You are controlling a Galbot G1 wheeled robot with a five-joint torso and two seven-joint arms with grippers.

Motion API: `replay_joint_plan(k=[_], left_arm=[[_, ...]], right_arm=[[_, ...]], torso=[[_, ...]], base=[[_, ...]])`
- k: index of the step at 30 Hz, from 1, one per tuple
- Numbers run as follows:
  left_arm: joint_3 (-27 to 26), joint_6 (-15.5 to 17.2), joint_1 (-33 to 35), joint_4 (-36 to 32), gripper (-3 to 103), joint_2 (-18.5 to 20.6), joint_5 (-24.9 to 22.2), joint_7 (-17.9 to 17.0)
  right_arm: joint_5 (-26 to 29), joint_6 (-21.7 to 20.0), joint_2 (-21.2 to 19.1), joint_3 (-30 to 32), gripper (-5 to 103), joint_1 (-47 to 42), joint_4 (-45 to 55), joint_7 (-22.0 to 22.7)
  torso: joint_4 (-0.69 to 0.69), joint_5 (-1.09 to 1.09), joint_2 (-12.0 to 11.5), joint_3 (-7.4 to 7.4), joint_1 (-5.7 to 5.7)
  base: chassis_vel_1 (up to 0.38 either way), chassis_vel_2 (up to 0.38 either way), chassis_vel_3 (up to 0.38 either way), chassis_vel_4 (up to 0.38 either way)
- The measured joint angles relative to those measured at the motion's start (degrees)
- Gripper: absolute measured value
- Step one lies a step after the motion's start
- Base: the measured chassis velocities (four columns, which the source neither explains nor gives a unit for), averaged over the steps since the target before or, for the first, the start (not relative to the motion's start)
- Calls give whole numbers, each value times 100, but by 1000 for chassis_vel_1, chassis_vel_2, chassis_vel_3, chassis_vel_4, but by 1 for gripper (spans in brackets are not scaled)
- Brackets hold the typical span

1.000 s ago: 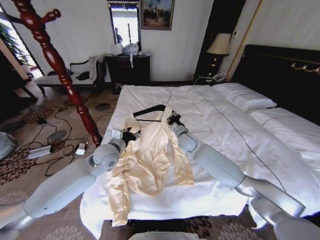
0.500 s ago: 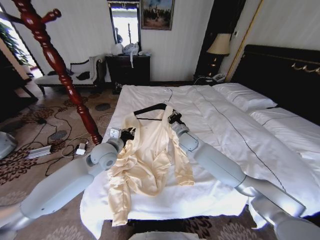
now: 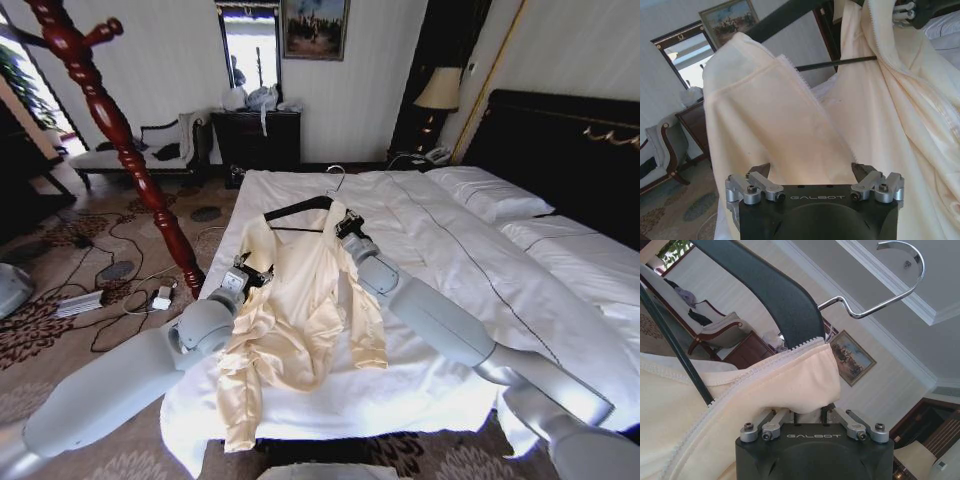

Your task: Pick up the clothes from the bed and hang them on the clothes hanger.

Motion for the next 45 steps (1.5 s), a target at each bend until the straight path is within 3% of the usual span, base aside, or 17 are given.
replay_joint_plan(k=[7,13,21,25,32,36,40,43,45], left_arm=[[176,-518,58,78,100,-40,950,394],[263,-608,58,-27,103,-48,1038,417],[223,-524,91,-67,99,-4,906,309],[273,-290,40,-1,99,-104,924,242],[312,-83,11,110,96,-204,1235,153],[333,-92,20,223,99,-270,1378,153],[336,-218,24,311,89,-323,1483,183],[338,-259,30,329,74,-330,1521,198],[338,-259,34,323,74,-320,1523,198]], right_arm=[[99,7,-85,21,22,24,31,-35],[140,5,-77,14,22,24,21,-33],[188,17,-53,-42,22,28,-9,-32],[320,-3,2,-114,22,173,27,-26],[669,-171,-27,-180,22,327,214,4],[766,-202,-33,-182,22,322,264,55],[822,-226,-48,-181,22,311,300,82],[826,-228,-65,-172,22,293,311,84],[826,-227,-66,-171,22,291,311,82]], torso=[[-1,1,0,0,0],[0,1,0,0,0],[0,2,0,0,-1],[1,0,0,0,0],[0,1,0,0,0],[0,1,0,1,0],[0,1,0,0,0],[0,1,0,0,0],[0,2,0,0,0]], base=[[0,0,0,0],[0,0,0,0],[0,0,0,0],[0,0,0,0],[0,0,0,0],[0,0,0,0],[0,0,0,0],[0,0,0,0],[0,0,0,0]])
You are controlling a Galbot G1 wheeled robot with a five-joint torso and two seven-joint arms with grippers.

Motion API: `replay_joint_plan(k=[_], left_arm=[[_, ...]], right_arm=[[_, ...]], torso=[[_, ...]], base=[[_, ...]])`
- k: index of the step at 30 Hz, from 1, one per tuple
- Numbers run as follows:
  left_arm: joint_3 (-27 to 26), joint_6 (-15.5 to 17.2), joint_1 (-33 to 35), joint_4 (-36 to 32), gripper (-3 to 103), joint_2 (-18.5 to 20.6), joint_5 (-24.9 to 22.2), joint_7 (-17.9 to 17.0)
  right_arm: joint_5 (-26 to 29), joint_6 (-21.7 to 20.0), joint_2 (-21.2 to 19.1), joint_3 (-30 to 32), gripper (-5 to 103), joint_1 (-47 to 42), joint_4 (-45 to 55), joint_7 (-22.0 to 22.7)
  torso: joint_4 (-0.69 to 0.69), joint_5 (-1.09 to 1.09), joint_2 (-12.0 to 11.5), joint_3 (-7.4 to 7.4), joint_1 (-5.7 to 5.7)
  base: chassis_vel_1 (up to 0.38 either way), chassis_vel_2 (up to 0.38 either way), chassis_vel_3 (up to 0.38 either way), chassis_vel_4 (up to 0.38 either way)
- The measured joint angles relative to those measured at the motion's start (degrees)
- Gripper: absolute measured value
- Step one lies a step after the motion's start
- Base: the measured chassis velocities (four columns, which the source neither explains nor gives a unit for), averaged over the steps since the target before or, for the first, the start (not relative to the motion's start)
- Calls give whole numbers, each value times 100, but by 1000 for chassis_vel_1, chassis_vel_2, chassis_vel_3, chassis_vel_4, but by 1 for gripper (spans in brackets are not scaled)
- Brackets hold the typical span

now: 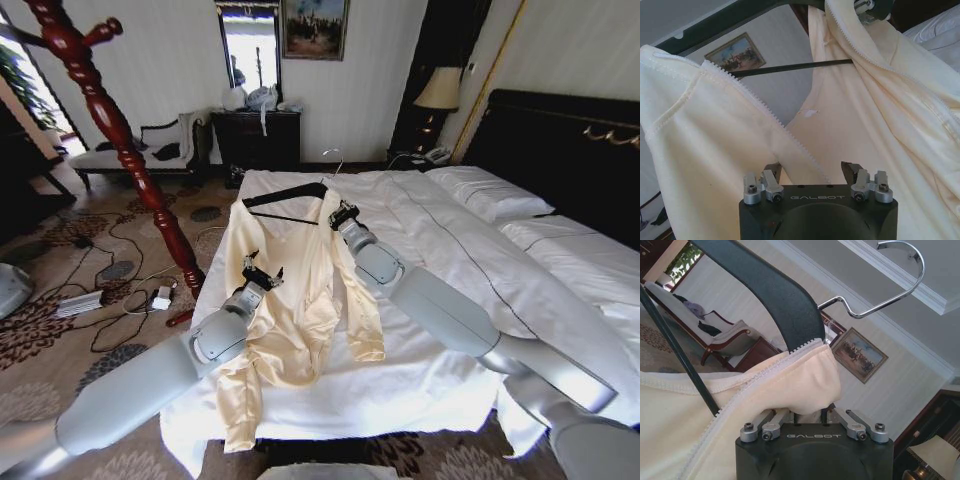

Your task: Pick up the clothes from the bed and hang them on the clothes hanger.

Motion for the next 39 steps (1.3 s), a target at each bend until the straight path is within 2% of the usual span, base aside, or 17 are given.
replay_joint_plan(k=[1,2,4,5,7,8,10,11,13,14,16,18,31,36,37,38,39], left_arm=[[0,2,8,-11,62,14,6,-2],[-1,2,15,-16,62,19,15,-4],[-11,0,35,-22,52,29,44,-5],[-11,0,35,-22,52,29,44,-5],[-29,-29,65,-26,41,55,107,-5],[-29,-29,65,-26,41,55,107,-5],[-43,-72,96,-50,30,98,165,3],[-52,-83,107,-63,30,114,181,4],[-81,-103,145,-113,19,156,185,7],[-81,-103,145,-113,19,156,185,7],[-112,-115,172,-161,8,189,168,6],[-145,-143,183,-203,4,221,138,2],[-522,-576,377,-494,1,367,45,-74],[-1217,-774,740,-767,1,537,-136,-101],[-1556,-838,958,-872,1,600,-240,-102],[-1556,-838,958,-872,1,600,-240,-102],[-1817,-879,1154,-969,1,652,-341,-117]], right_arm=[[-1,0,0,0,22,-1,0,-5],[-2,0,2,-1,22,-1,0,-8],[-3,0,14,-10,22,1,1,-11],[-3,0,14,-10,22,1,1,-11],[-3,0,21,-32,22,10,4,-15],[-3,0,21,-32,22,10,4,-15],[-4,2,11,-51,22,12,39,-36],[-18,9,-1,-52,22,12,51,-66],[-123,68,-36,-52,22,5,57,-145],[-123,68,-36,-52,22,5,57,-145],[-246,138,-66,-52,22,-22,34,-194],[-329,177,-98,-51,22,-70,10,-217],[-614,256,-266,-25,22,-483,8,-224],[-795,348,-411,122,22,-806,-58,-260],[-870,388,-454,163,22,-891,-94,-282],[-870,388,-454,163,22,-891,-94,-282],[-959,423,-501,199,22,-974,-119,-323]], torso=[[0,0,0,0,0],[0,0,0,0,0],[0,0,0,0,0],[0,0,0,0,0],[0,-1,0,0,0],[0,-1,0,0,0],[1,-1,0,0,0],[1,-1,0,0,0],[0,-1,0,0,0],[0,-1,0,0,0],[1,-1,0,0,0],[1,-1,0,0,0],[1,-1,0,0,0],[-2,0,0,0,0],[0,1,0,0,0],[0,1,0,0,0],[4,-1,0,0,-1]], base=[[0,0,0,0],[0,0,0,0],[0,0,0,0],[0,0,0,0],[0,0,0,0],[0,0,0,0],[0,0,0,0],[0,0,0,0],[0,0,0,0],[0,0,0,0],[0,0,0,0],[0,0,0,0],[0,0,0,0],[0,0,0,0],[0,0,0,0],[0,0,0,0],[0,0,0,0]])
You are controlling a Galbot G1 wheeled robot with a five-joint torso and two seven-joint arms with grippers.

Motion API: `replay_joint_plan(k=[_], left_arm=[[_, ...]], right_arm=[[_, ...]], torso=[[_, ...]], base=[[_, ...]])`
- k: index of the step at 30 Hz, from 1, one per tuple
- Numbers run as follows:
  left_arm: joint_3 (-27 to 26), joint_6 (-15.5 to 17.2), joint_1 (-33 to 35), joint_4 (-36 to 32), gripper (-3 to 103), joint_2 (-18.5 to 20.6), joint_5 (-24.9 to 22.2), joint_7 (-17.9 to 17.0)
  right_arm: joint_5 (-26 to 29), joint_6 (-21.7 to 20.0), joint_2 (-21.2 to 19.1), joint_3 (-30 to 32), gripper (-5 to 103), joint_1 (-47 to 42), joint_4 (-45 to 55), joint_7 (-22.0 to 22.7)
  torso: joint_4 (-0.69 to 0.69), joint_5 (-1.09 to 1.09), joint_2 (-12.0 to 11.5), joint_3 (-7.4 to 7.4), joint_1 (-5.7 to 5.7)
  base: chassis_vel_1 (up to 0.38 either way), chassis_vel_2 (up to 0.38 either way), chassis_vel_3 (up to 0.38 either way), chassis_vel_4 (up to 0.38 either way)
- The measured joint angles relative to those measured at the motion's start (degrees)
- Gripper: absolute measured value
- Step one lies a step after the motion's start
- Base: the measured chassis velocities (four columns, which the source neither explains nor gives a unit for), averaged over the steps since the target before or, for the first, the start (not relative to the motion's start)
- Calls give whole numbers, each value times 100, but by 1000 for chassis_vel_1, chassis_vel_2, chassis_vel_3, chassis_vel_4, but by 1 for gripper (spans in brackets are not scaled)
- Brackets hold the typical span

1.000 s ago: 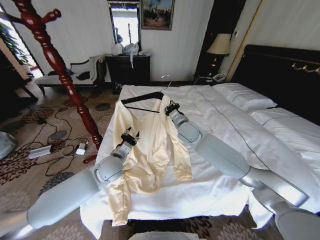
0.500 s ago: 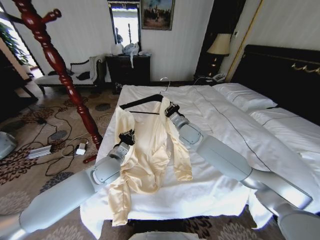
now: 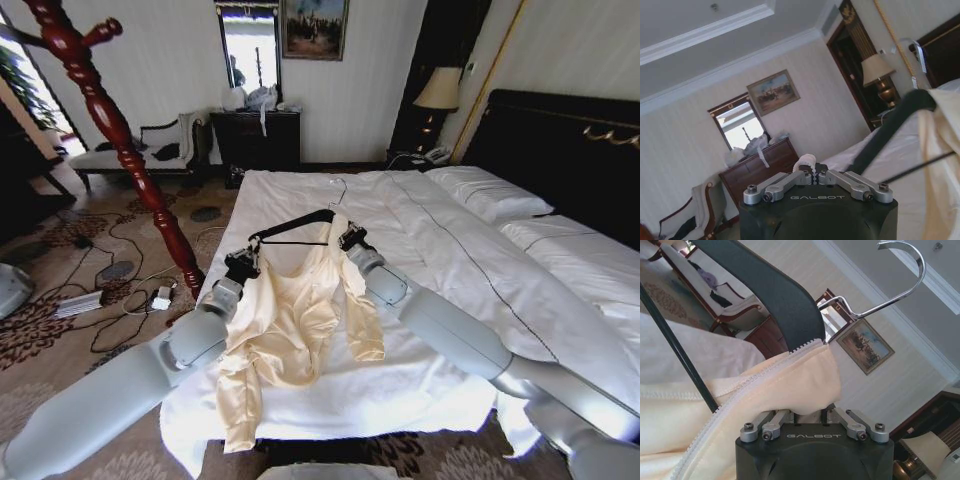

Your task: Pick up the clothes from the bed and hang them on the clothes hanger.

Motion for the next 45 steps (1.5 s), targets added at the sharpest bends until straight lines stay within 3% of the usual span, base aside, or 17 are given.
replay_joint_plan(k=[5,13,16,18,25,28,34,40,42,43,45], left_arm=[[-312,-63,179,-148,1,133,-255,-110],[-529,-63,291,-184,1,263,-498,-190],[-444,-17,-209,-6,1,240,-960,-189],[-434,-10,-267,9,1,240,-998,-173],[-333,27,-792,-145,1,594,-1425,128],[-359,26,-773,-475,1,854,-1576,271],[-320,49,-982,-612,1,1020,-1657,403],[126,176,-2063,-302,1,985,-1888,499],[513,190,-2725,-35,1,906,-2051,530],[977,195,-3365,213,1,827,-2213,575],[1158,195,-3642,344,1,786,-2259,611]], right_arm=[[-171,23,-163,71,22,-297,84,-53],[-183,11,-261,232,22,-441,197,-86],[-217,-79,-304,146,22,-435,553,-148],[-220,-96,-293,129,22,-427,574,-152],[-280,-318,42,-359,22,119,497,-229],[-277,-360,153,-450,22,280,271,-219],[-247,-515,307,-817,22,659,246,-236],[-154,-748,727,-1334,22,1277,90,-326],[-99,-850,885,-1446,22,1477,10,-376],[-65,-889,1019,-1557,22,1674,-109,-431],[-57,-893,1086,-1616,22,1780,-175,-458]], torso=[[-6,0,0,0,0],[-1,-1,0,0,0],[-5,-1,0,0,0],[-6,0,0,0,0],[1,-2,0,1,0],[-4,1,0,1,0],[-5,-1,0,0,0],[-1,-3,0,1,0],[-4,-2,0,1,0],[-4,-1,0,1,0],[-4,-1,0,1,1]], base=[[0,0,0,0],[0,0,0,0],[0,0,0,0],[0,0,0,0],[0,0,0,0],[0,0,0,0],[0,0,0,0],[0,0,0,0],[0,0,0,0],[0,0,0,0],[0,0,0,0]])
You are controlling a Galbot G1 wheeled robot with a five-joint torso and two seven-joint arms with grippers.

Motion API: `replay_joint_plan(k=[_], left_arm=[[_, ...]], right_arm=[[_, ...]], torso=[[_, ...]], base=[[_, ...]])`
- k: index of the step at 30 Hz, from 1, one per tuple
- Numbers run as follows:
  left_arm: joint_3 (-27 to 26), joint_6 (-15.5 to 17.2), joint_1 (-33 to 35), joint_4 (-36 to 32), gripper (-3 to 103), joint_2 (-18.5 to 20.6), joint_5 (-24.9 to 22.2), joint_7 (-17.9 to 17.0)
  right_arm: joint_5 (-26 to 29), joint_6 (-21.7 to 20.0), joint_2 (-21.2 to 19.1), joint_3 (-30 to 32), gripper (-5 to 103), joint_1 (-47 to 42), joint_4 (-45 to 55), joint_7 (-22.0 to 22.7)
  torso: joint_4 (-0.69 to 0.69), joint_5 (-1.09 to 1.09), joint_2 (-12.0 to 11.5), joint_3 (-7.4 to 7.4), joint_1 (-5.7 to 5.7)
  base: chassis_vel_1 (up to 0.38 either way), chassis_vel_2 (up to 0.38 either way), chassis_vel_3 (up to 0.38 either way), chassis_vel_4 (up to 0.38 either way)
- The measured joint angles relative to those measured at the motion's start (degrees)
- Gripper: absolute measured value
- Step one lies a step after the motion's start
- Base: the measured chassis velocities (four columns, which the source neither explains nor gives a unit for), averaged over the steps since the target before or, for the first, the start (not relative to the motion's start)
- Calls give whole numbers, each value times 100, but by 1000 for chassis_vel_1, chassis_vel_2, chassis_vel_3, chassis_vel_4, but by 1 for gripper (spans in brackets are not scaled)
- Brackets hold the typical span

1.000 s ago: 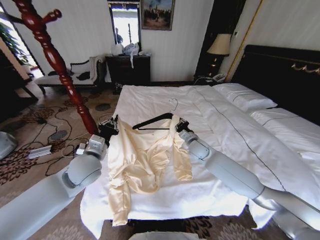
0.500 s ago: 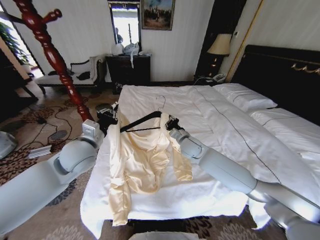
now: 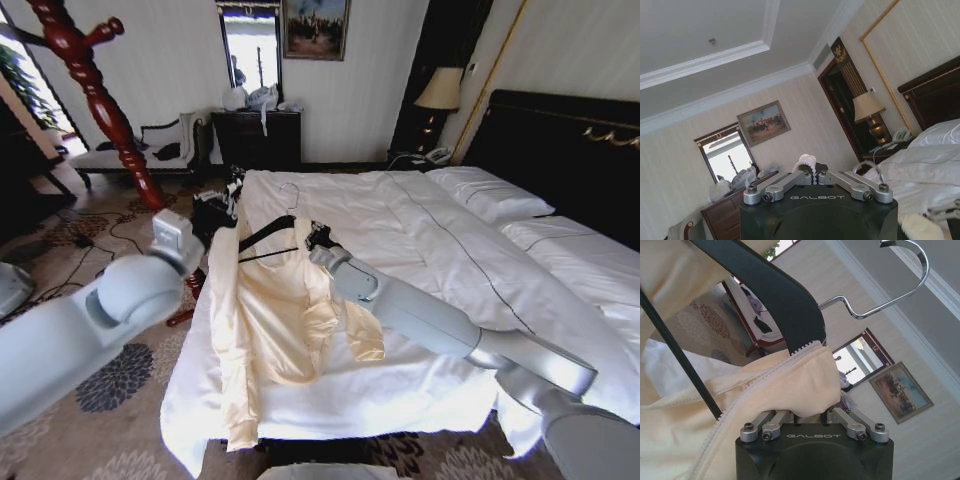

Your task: Pick up the clothes from the bed and hang them on the clothes hanger.

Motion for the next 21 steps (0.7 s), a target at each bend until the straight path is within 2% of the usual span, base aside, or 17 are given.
replay_joint_plan(k=[2,4,5,9,14,16,21], left_arm=[[357,-4,-646,297,1,-135,-95,90],[844,-31,-1572,737,1,-380,-319,143],[844,-31,-1572,737,1,-380,-319,143],[1466,-84,-2639,956,1,-657,-514,278],[1614,-11,-3043,587,1,-682,-820,303],[1604,-1,-3169,251,1,-478,-991,434],[1457,-52,-3094,43,1,-122,-1039,588]], right_arm=[[9,-4,141,-103,22,211,-100,-86],[34,-43,366,-223,22,544,-226,-219],[34,-43,366,-223,22,544,-226,-219],[104,-79,748,-373,22,1032,-686,-382],[145,-76,948,-403,22,1277,-1218,-483],[136,28,968,-399,22,1375,-1579,-514],[126,162,778,-346,22,1341,-1780,-520]], torso=[[-1,0,0,0,1],[-1,0,0,0,2],[-1,0,0,0,2],[2,0,0,0,1],[0,1,0,0,2],[0,2,0,-1,1],[5,2,0,-1,0]], base=[[0,0,0,0],[0,0,0,0],[0,0,0,0],[0,0,0,0],[0,0,0,0],[0,0,0,0],[0,0,0,0]])
